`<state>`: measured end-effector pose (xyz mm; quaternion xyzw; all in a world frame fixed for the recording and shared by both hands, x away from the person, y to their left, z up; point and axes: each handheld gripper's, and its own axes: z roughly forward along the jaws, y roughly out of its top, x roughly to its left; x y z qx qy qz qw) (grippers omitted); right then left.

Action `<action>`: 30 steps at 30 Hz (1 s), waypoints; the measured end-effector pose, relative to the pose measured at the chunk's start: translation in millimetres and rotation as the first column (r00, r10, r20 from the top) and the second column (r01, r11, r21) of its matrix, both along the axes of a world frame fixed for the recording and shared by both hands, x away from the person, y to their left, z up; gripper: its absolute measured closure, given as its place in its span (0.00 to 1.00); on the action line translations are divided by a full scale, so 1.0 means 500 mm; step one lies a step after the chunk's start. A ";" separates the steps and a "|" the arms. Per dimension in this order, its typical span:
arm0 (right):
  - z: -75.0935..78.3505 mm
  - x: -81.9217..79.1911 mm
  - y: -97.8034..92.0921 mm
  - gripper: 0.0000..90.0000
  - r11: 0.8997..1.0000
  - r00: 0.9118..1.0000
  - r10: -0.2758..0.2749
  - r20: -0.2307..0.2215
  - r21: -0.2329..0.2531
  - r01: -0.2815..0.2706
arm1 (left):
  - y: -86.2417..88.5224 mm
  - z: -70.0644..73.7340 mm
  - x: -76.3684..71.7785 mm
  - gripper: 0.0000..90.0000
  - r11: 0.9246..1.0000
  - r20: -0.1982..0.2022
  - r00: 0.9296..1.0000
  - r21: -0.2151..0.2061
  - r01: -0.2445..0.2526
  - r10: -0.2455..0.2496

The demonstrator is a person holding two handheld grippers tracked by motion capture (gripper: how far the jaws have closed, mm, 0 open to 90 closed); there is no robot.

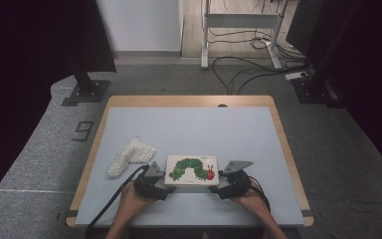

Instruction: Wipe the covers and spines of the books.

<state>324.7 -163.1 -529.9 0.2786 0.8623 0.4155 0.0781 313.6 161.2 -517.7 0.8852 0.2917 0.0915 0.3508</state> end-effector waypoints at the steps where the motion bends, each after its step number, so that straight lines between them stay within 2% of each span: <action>1: -0.002 -0.001 0.000 0.27 1.000 1.000 0.001 -0.003 -0.005 -0.001 | -0.001 -0.002 -0.001 0.31 1.000 0.001 1.000 0.001 -0.002 0.002; 5: -0.003 -0.005 0.002 0.28 1.000 1.000 0.000 0.014 -0.020 0.000 | -0.001 -0.003 -0.003 0.32 1.000 -0.002 1.000 0.010 0.001 -0.001; 7: -0.003 -0.007 0.006 0.26 0.999 1.000 0.005 0.027 -0.044 -0.003 | 0.001 -0.001 -0.004 0.32 1.000 -0.012 1.000 0.008 0.010 -0.010; 8: -0.002 -0.010 0.007 0.26 0.999 0.999 0.010 0.030 -0.046 -0.008 | 0.003 0.000 -0.004 0.32 1.000 -0.015 1.000 -0.003 0.012 -0.012; 10: -0.002 -0.013 0.006 0.27 1.000 1.000 0.015 0.016 -0.019 -0.015 | 0.005 0.004 -0.006 0.33 1.000 -0.015 1.000 -0.006 0.011 -0.011; 13: -0.004 -0.019 0.006 0.29 0.999 0.999 0.012 0.033 -0.038 -0.011 | 0.006 0.003 -0.009 0.39 1.000 -0.013 1.000 0.017 0.024 -0.024; 15: -0.004 -0.022 0.007 0.33 0.999 0.999 0.001 0.046 -0.049 0.001 | 0.005 0.000 -0.014 0.42 0.999 0.004 1.000 0.042 0.025 -0.025; 20: 0.000 -0.026 0.011 0.39 0.997 0.998 0.003 0.066 -0.071 0.002 | 0.007 0.001 -0.023 0.49 0.998 0.033 0.999 0.057 0.034 -0.036; 30: -0.001 -0.007 0.011 0.41 0.998 0.997 -0.021 0.068 -0.065 0.026 | 0.009 -0.003 0.007 0.50 1.000 0.018 1.000 0.023 0.010 -0.011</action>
